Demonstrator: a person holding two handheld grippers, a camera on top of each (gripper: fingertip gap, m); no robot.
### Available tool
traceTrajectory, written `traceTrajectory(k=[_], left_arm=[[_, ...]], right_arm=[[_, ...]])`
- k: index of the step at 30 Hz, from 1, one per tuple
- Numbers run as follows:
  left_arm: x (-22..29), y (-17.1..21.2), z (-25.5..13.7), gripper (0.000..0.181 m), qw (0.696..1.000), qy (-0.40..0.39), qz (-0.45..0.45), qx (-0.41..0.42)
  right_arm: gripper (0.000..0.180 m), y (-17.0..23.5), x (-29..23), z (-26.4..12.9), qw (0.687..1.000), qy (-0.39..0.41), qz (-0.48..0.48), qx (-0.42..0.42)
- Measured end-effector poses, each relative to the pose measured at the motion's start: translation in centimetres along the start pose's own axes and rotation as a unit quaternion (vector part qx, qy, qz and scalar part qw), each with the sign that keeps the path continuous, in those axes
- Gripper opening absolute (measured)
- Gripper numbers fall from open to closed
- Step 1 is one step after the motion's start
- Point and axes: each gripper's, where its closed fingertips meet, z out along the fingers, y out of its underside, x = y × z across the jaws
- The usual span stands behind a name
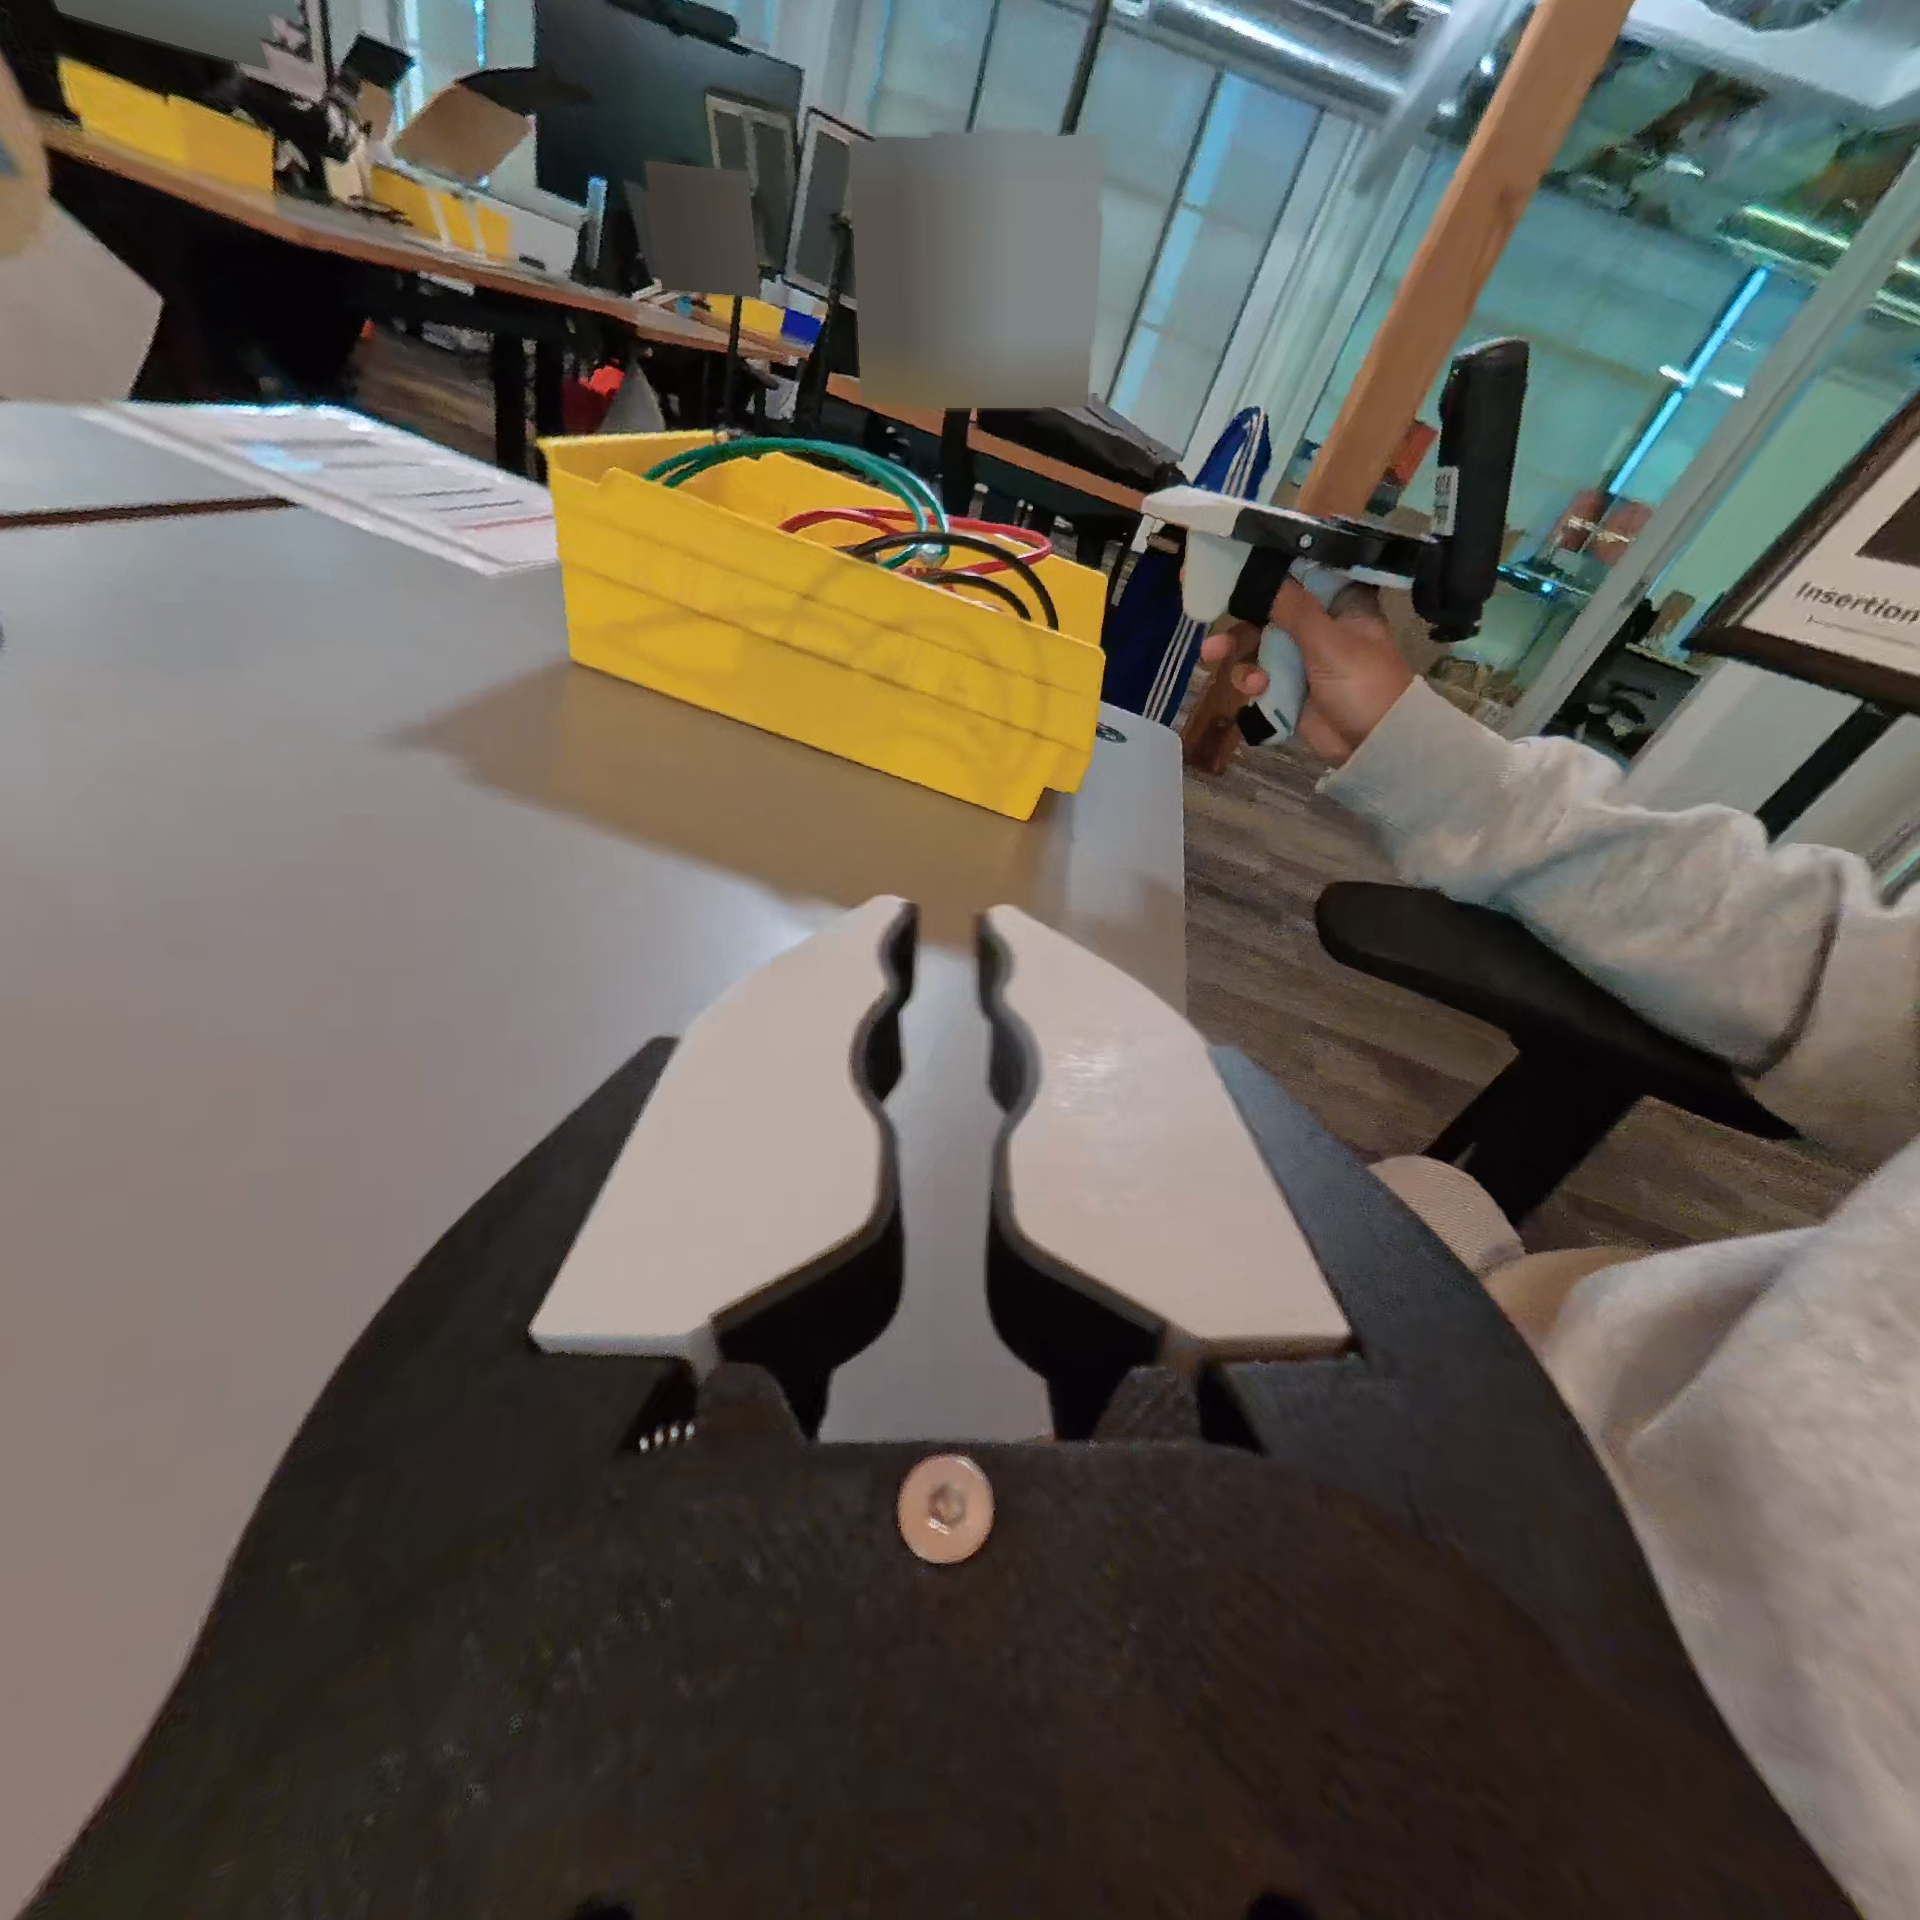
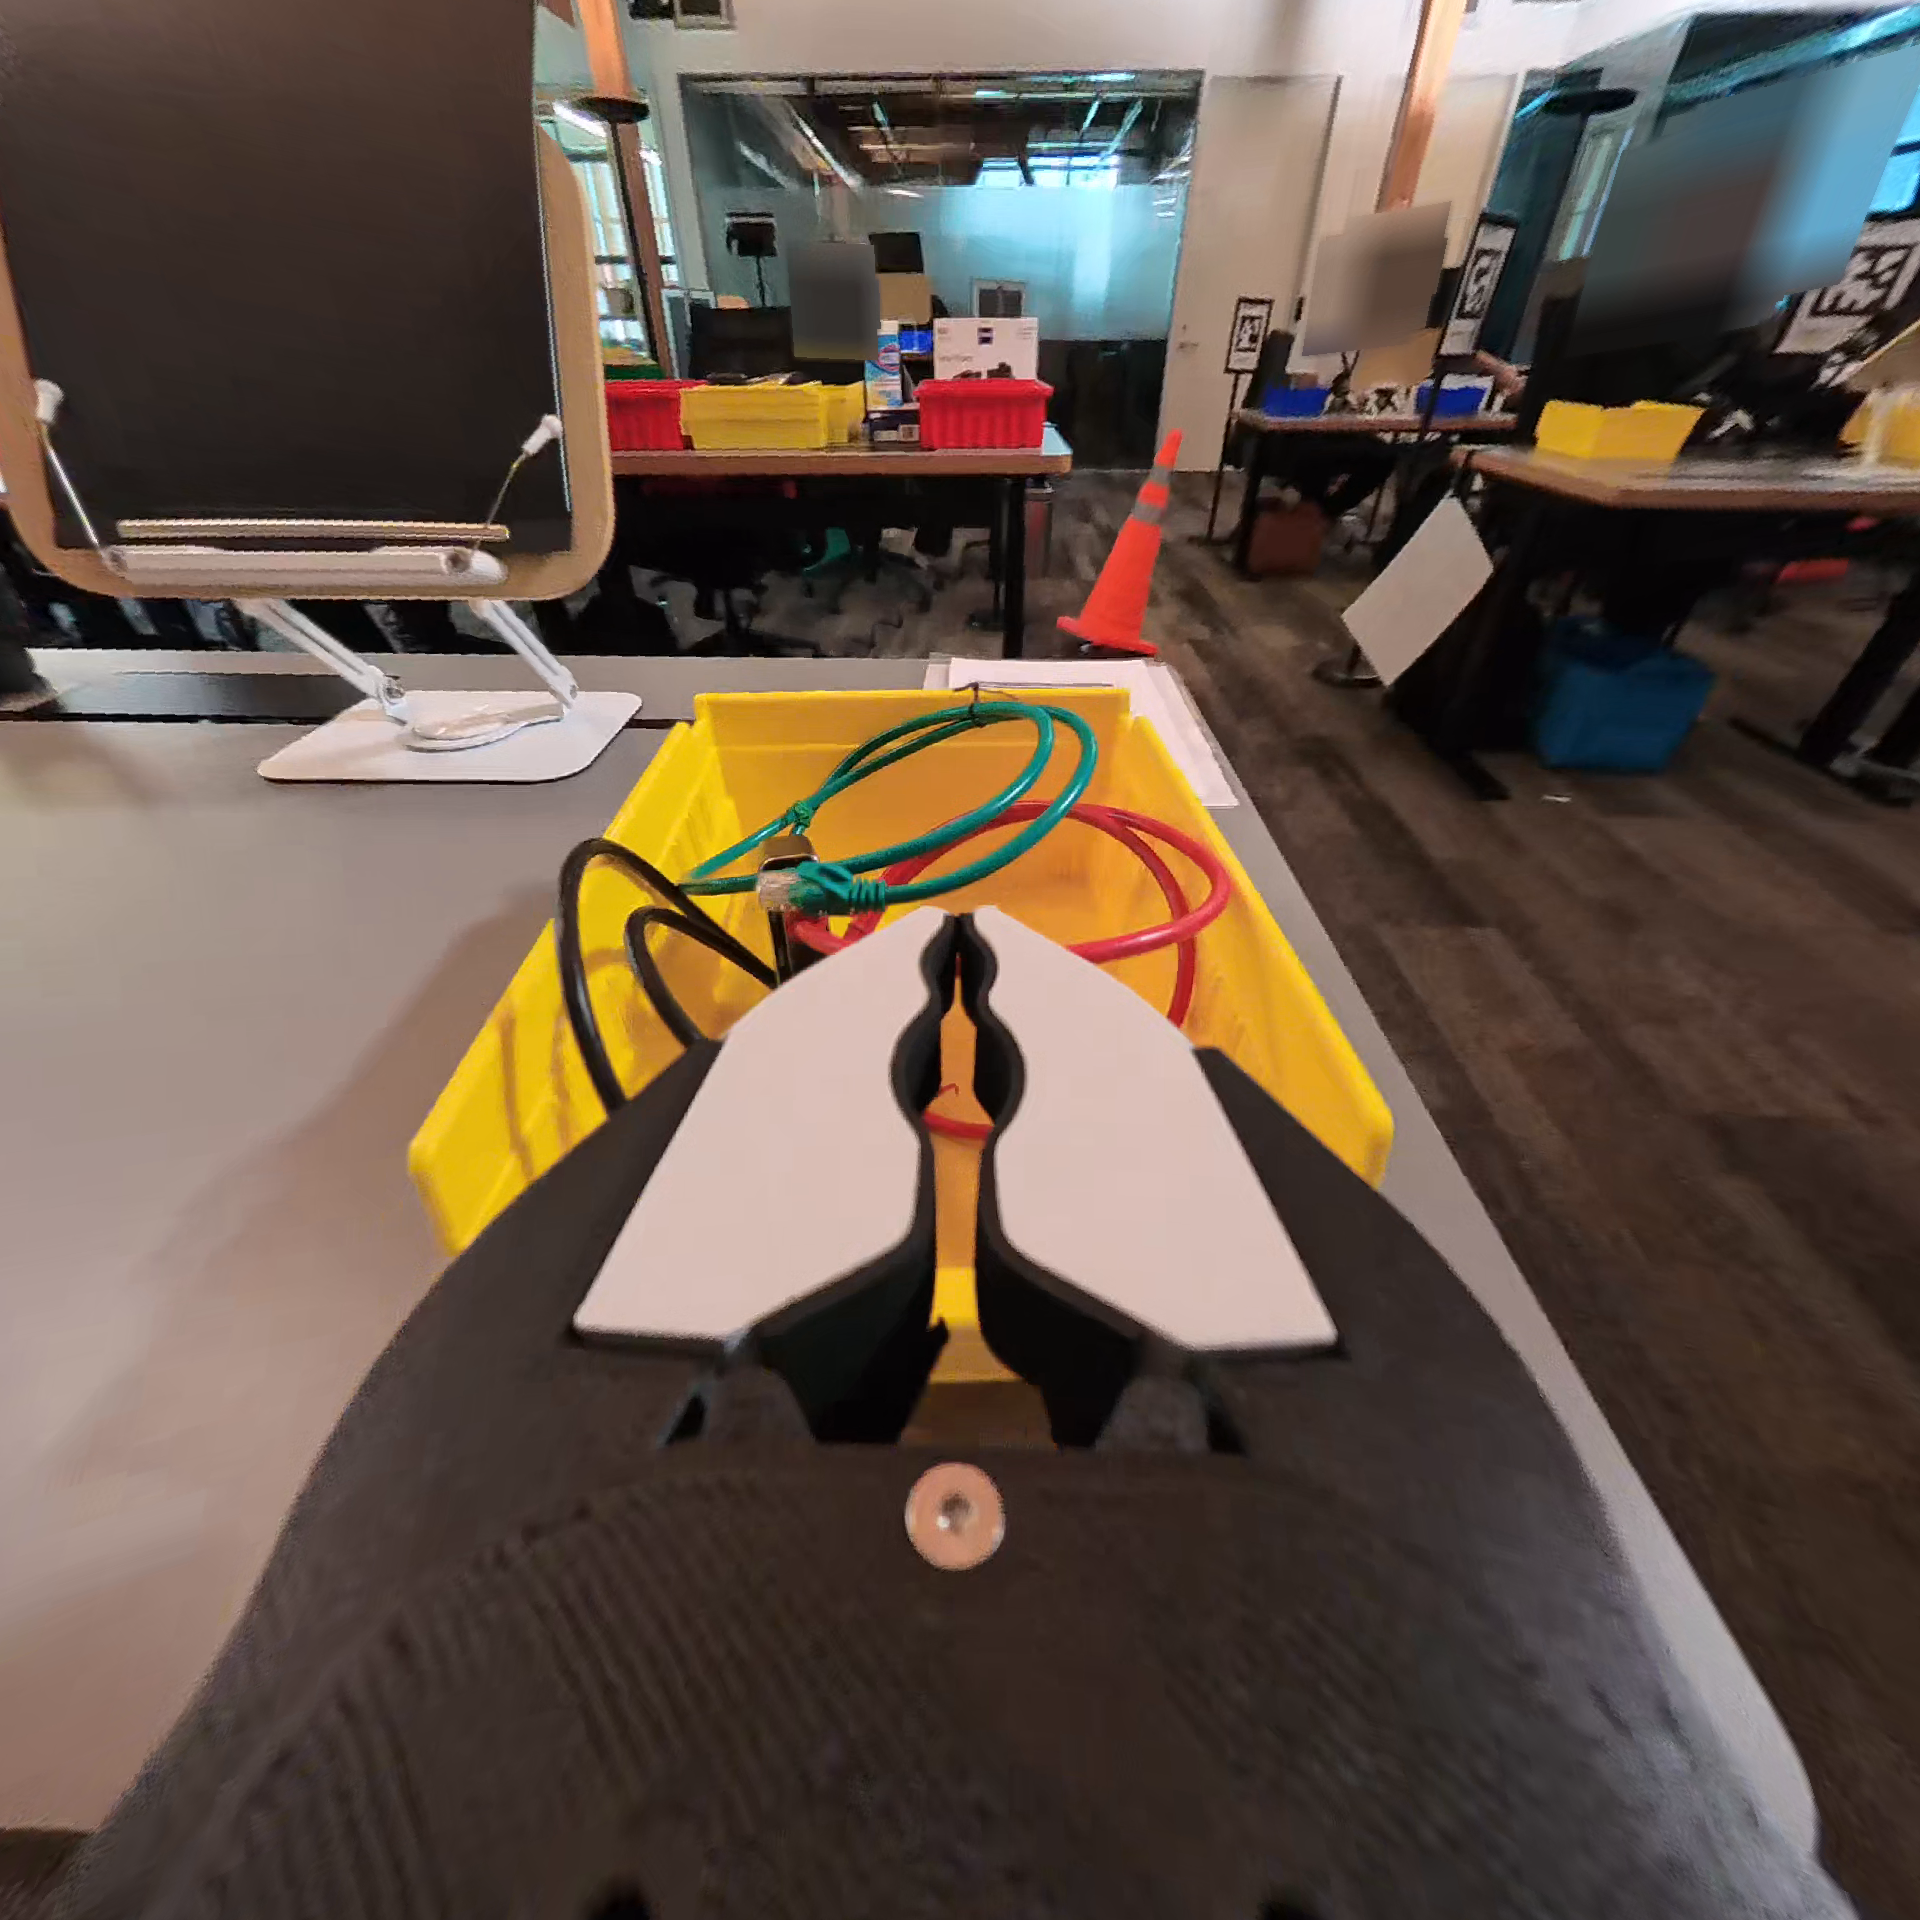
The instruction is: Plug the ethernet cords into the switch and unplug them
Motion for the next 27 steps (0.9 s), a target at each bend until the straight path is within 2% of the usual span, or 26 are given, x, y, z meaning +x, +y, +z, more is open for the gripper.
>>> traceTrajectory(k=[2, 6, 10, 16, 17, 20, 24, 27], left_arm=[[0.4, -0.1, 1.2, 0.025, 1.000, 0.012, 0.008, 0.001], [0.9, -0.2, 2.9, 0.029, 0.999, 0.027, 0.024, -0.001], [0.5, 0.4, 4.0, 0.044, 0.999, 0.024, 0.037, -0.012], [-0.5, 0.8, 4.1, 0.052, 0.999, 0.020, 0.025, -0.013], [-0.9, 0.7, 4.0, 0.057, 1.000, 0.010, 0.025, -0.008], [-2.7, 0.5, 3.7, 0.093, 0.999, -0.034, 0.005, 0.008], [-3.9, 0.1, 3.0, 0.109, 0.998, -0.059, -0.021, 0.031], [-4.2, 0.0, 2.5, 0.111, 0.997, -0.069, -0.021, 0.034]], right_arm=[[0.000, 0.3, -0.6, -0.9, 1.000, 0.012, -0.021, -0.012], [0.000, 1.7, -0.8, -2.9, 0.993, 0.041, -0.110, -0.030], [0.000, 1.3, 0.5, -4.5, 0.979, 0.102, -0.175, -0.011], [0.000, 2.9, 3.3, -4.3, 0.980, 0.146, -0.134, -0.030], [0.000, 3.6, 3.7, -4.1, 0.981, 0.144, -0.118, -0.050], [0.000, 5.4, 4.8, -3.6, 0.981, 0.140, -0.098, -0.094], [0.001, 6.1, 6.5, -3.6, 0.981, 0.150, -0.080, -0.097], [0.022, 6.7, 7.6, -3.3, 0.985, 0.141, -0.046, -0.092]])
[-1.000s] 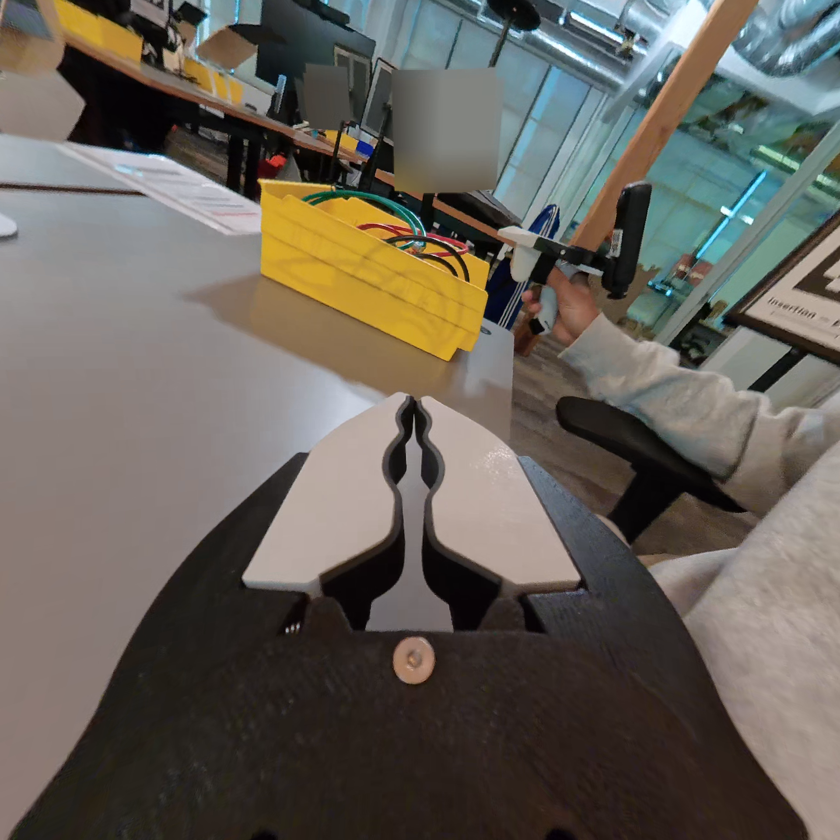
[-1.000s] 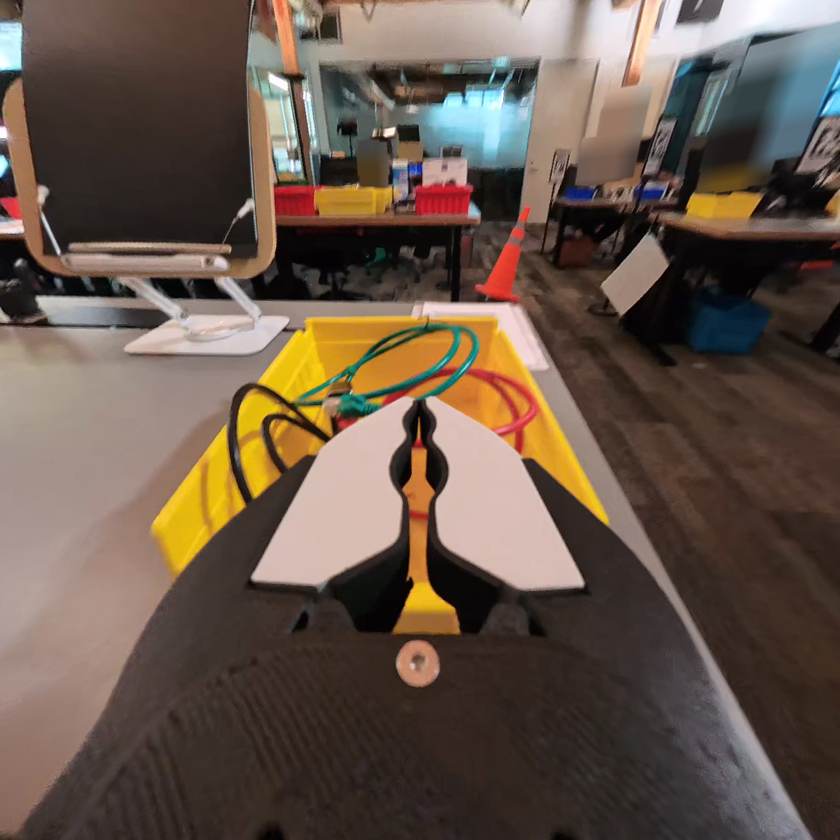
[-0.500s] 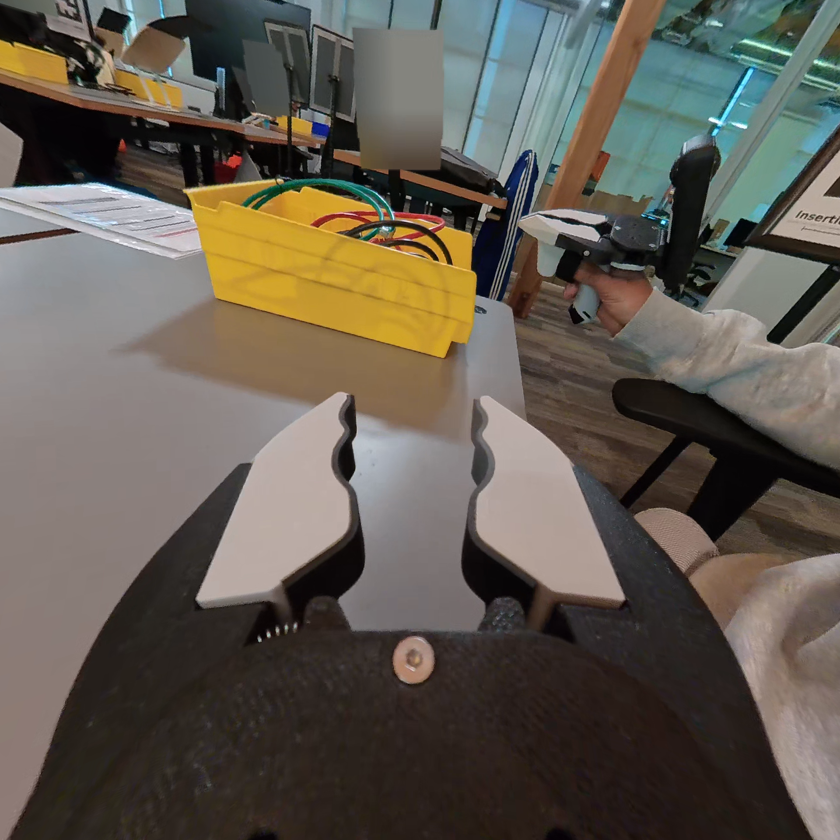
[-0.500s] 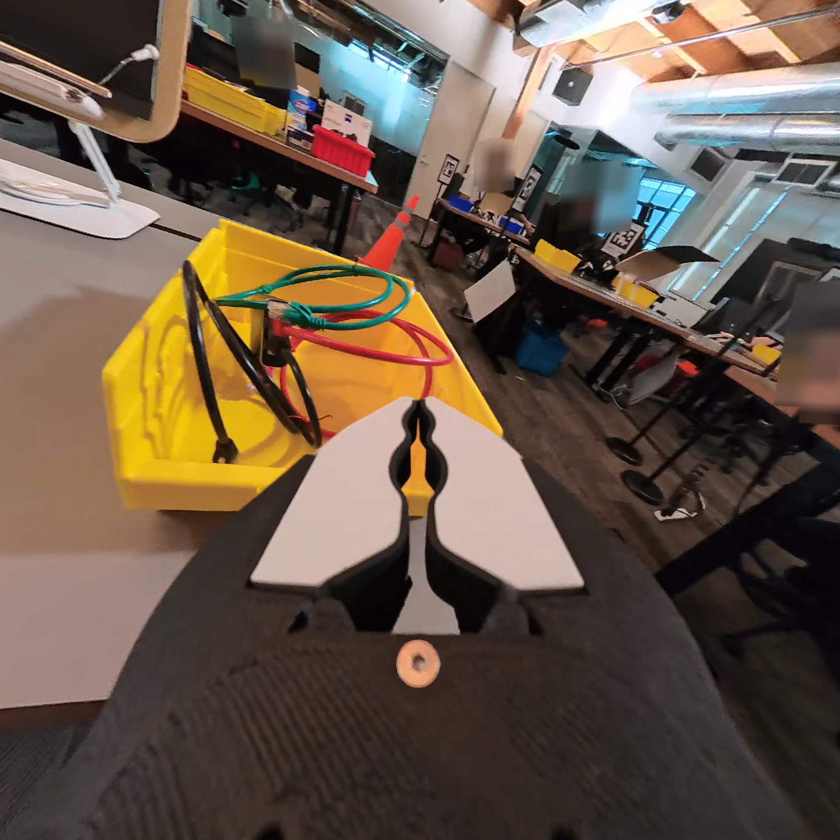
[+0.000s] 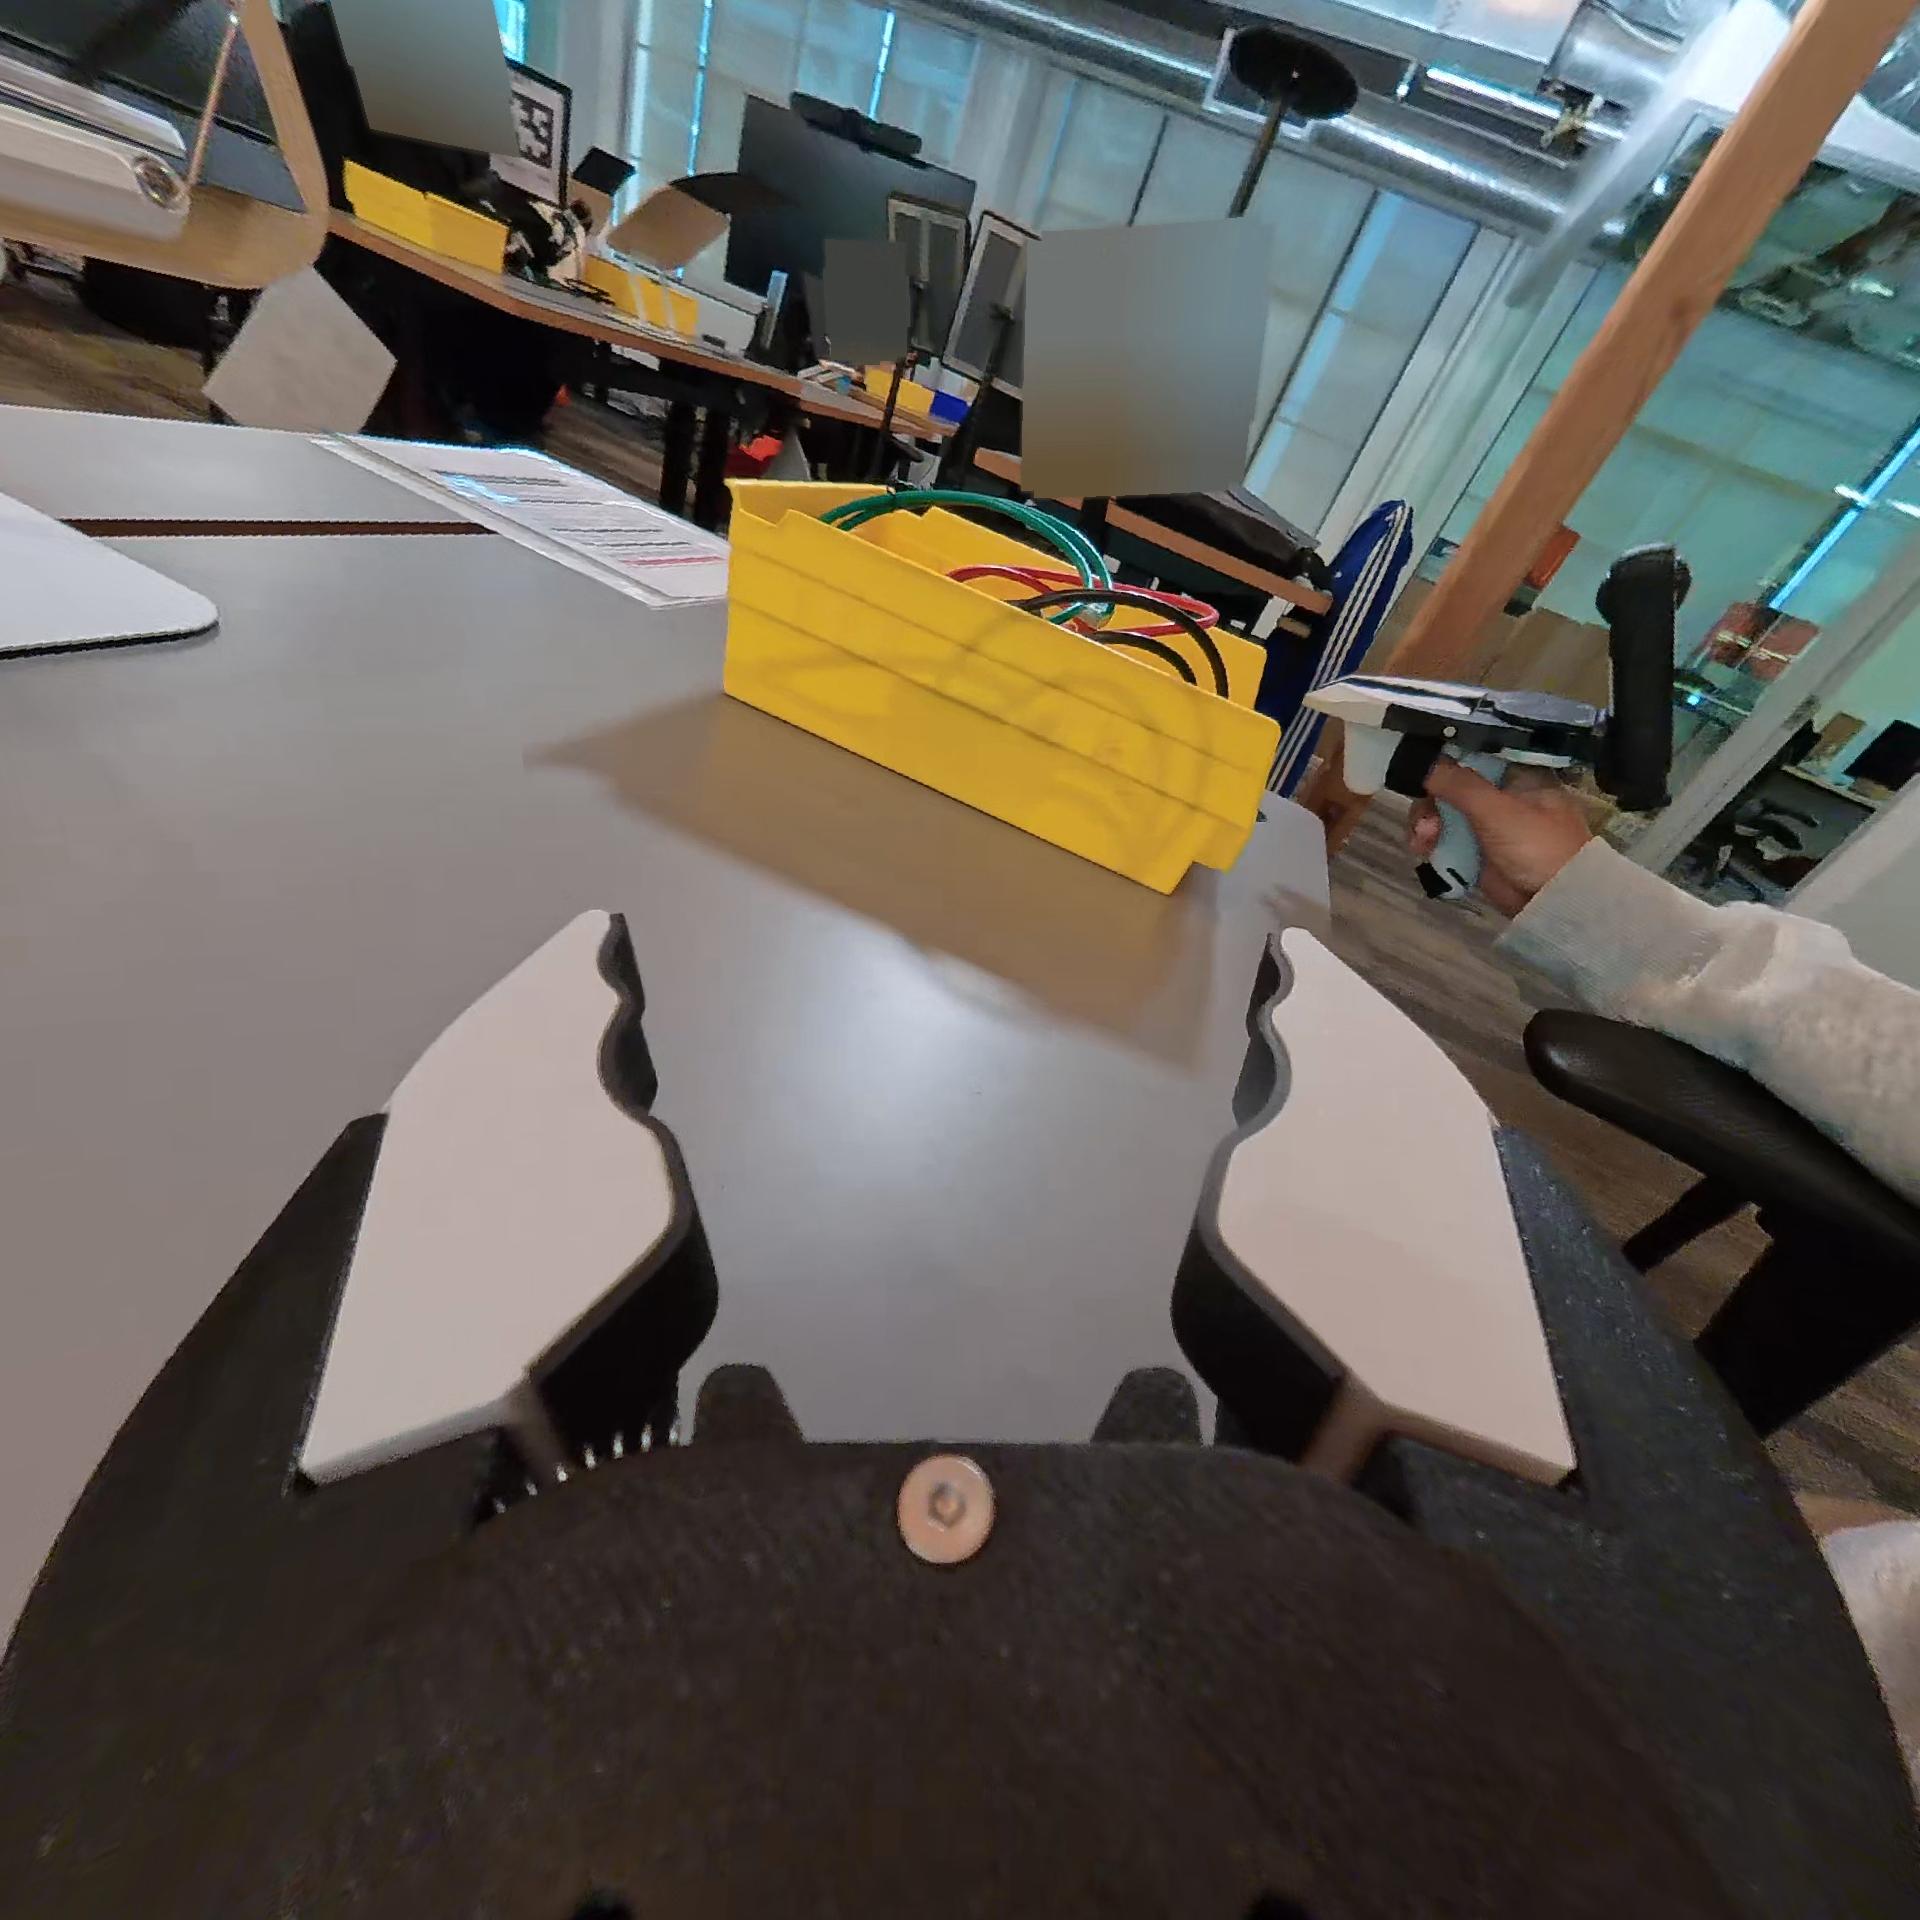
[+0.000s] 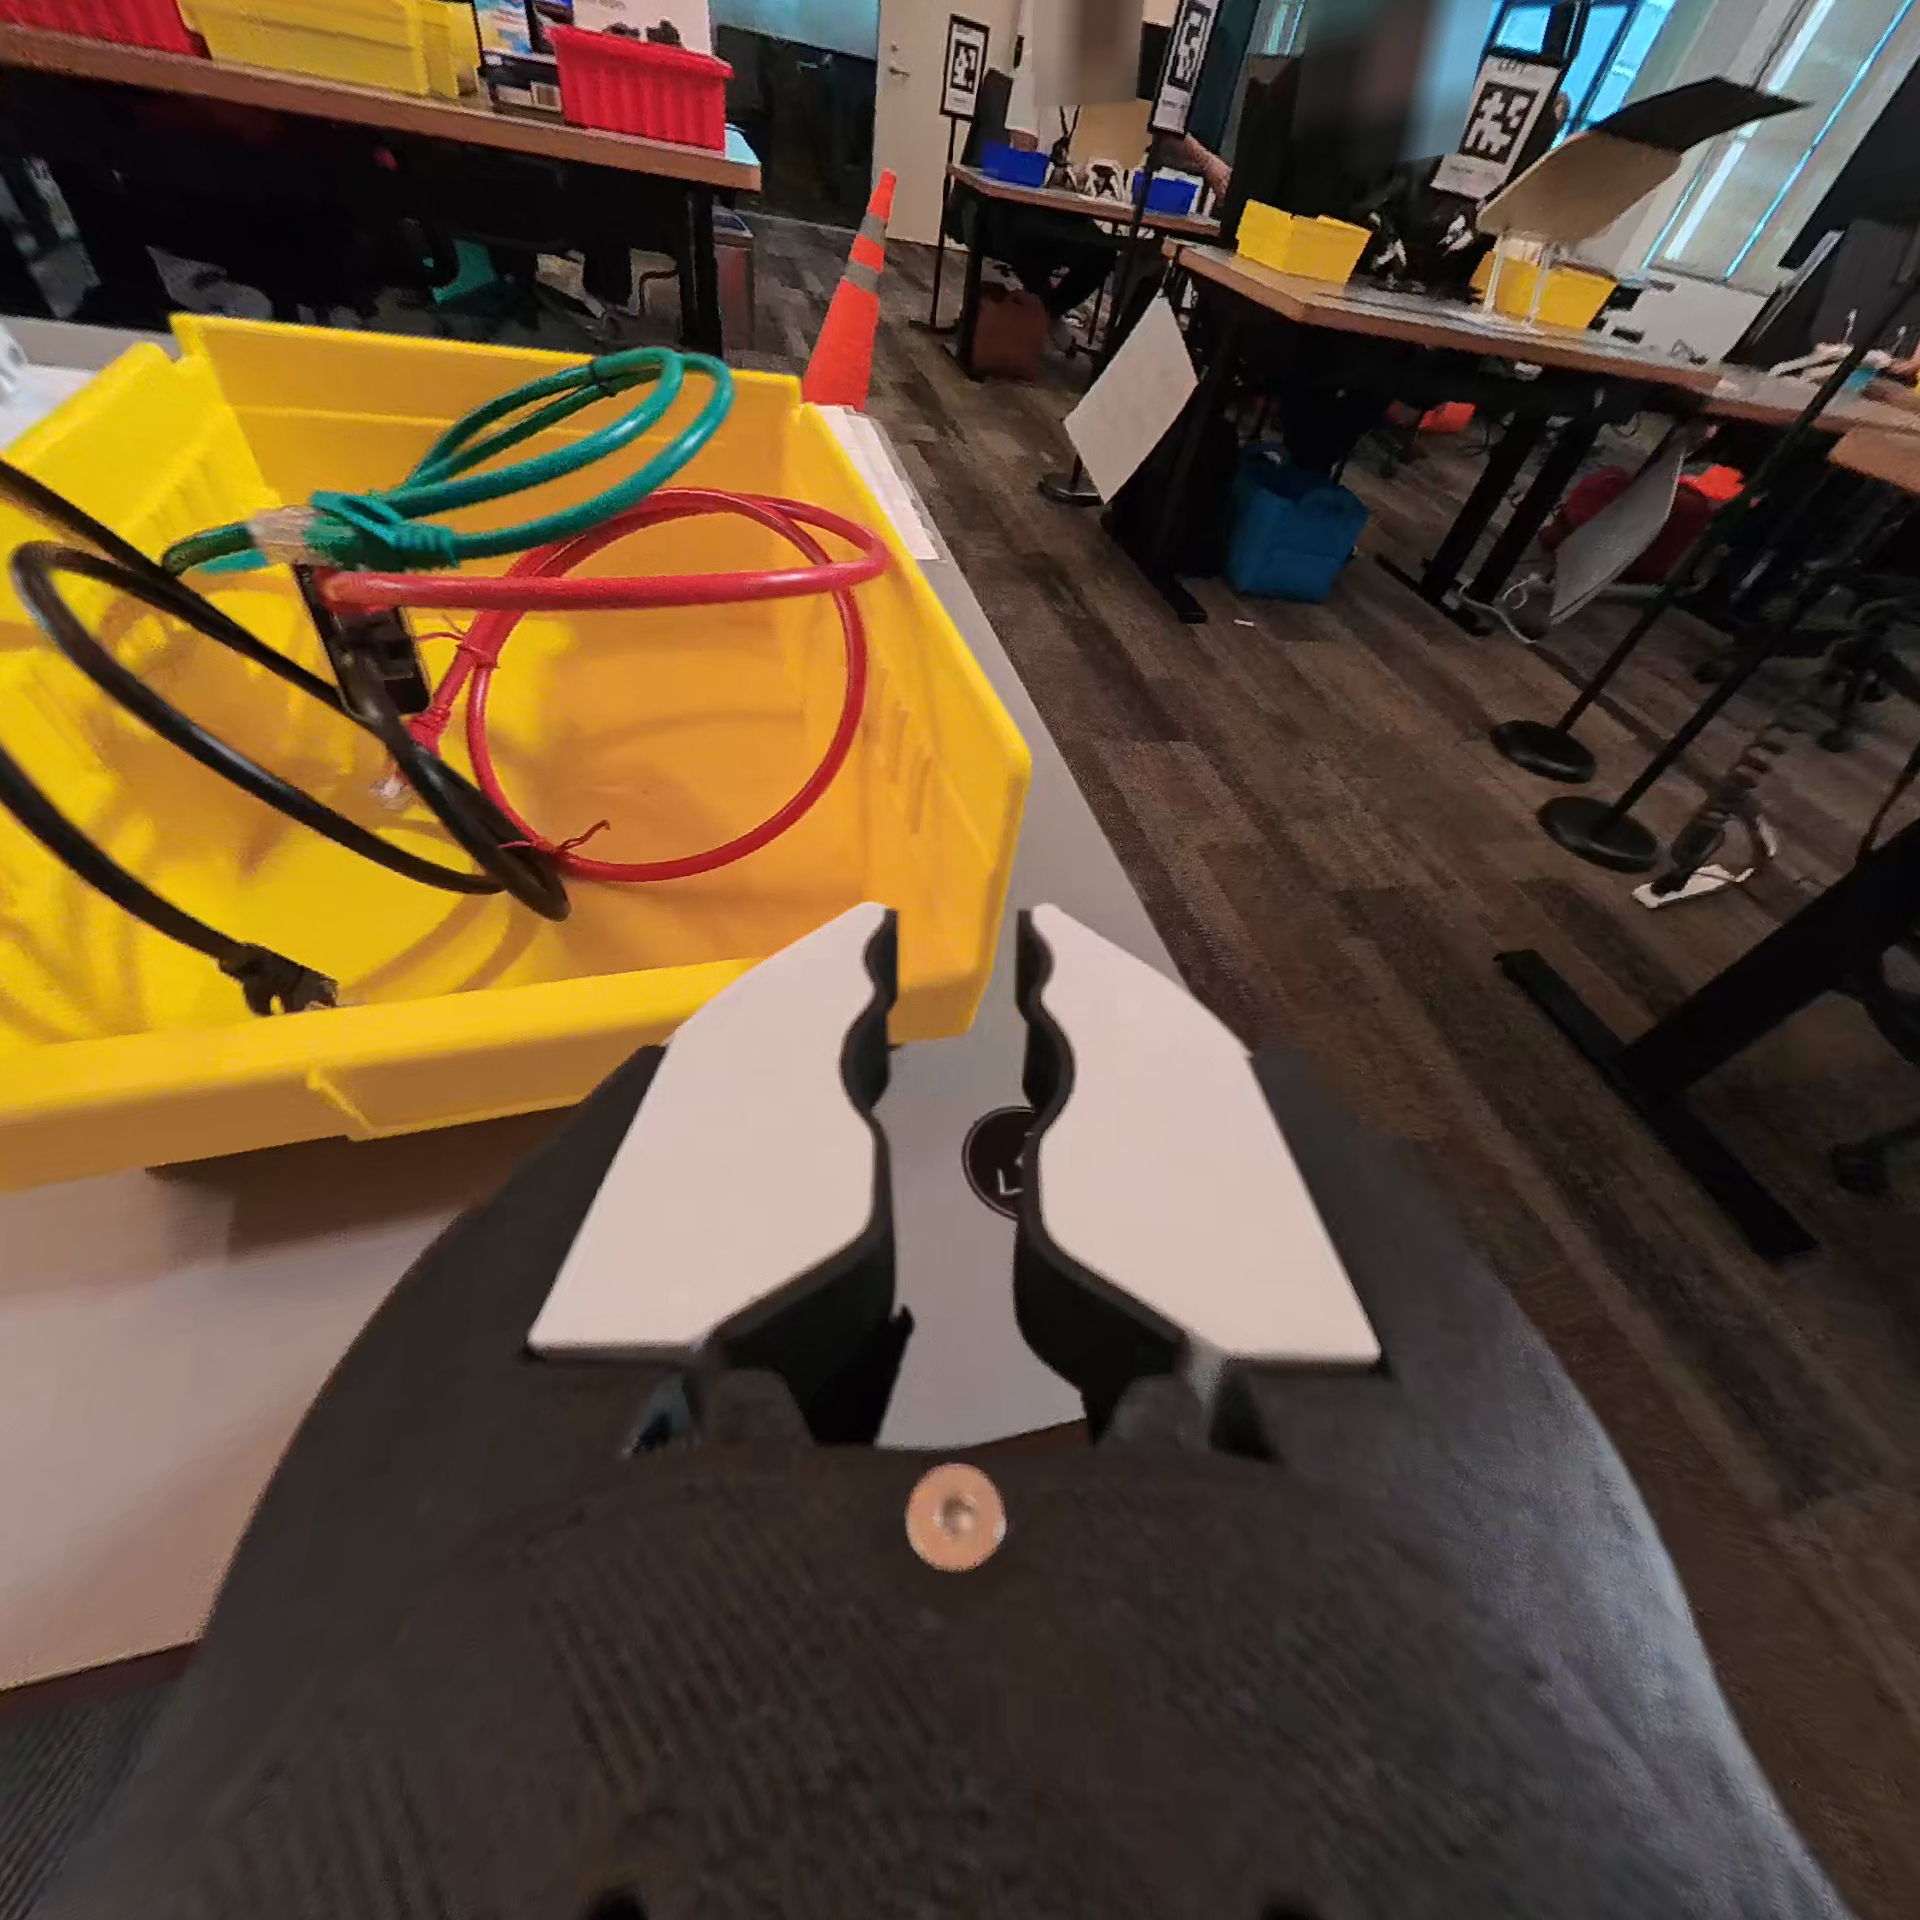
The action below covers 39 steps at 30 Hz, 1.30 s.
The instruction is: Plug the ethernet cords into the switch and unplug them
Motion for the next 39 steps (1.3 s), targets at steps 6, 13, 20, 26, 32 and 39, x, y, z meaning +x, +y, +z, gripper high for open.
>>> traceTrajectory(k=[6, 13, 20, 26, 32, 39], left_arm=[[0.3, 0.2, -1.1, 0.110, 1.000, -0.007, 0.015, -0.006], [0.8, 0.7, -3.0, 0.106, 1.000, -0.004, -0.017, -0.005], [0.4, 0.7, -5.4, 0.099, 0.998, -0.012, -0.056, 0.009], [-0.1, 0.5, -6.9, 0.097, 0.996, -0.019, -0.084, 0.027], [-0.2, 0.4, -7.2, 0.097, 0.995, -0.021, -0.091, 0.035], [-0.2, 0.5, -7.0, 0.097, 0.995, -0.022, -0.089, 0.026]], right_arm=[[0.036, 1.2, 2.0, 1.4, 1.000, 0.000, 0.028, -0.002], [0.050, 0.9, 0.0, 4.2, 0.998, -0.050, 0.040, -0.004], [0.049, 0.1, -0.5, 6.6, 0.998, -0.046, 0.030, -0.008], [0.046, -0.6, 0.4, 7.8, 0.994, -0.047, 0.101, 0.005], [0.019, -0.8, 0.0, 8.3, 0.992, -0.051, 0.117, 0.009], [0.006, -0.8, -1.8, 7.3, 0.984, -0.130, 0.123, 0.002]])
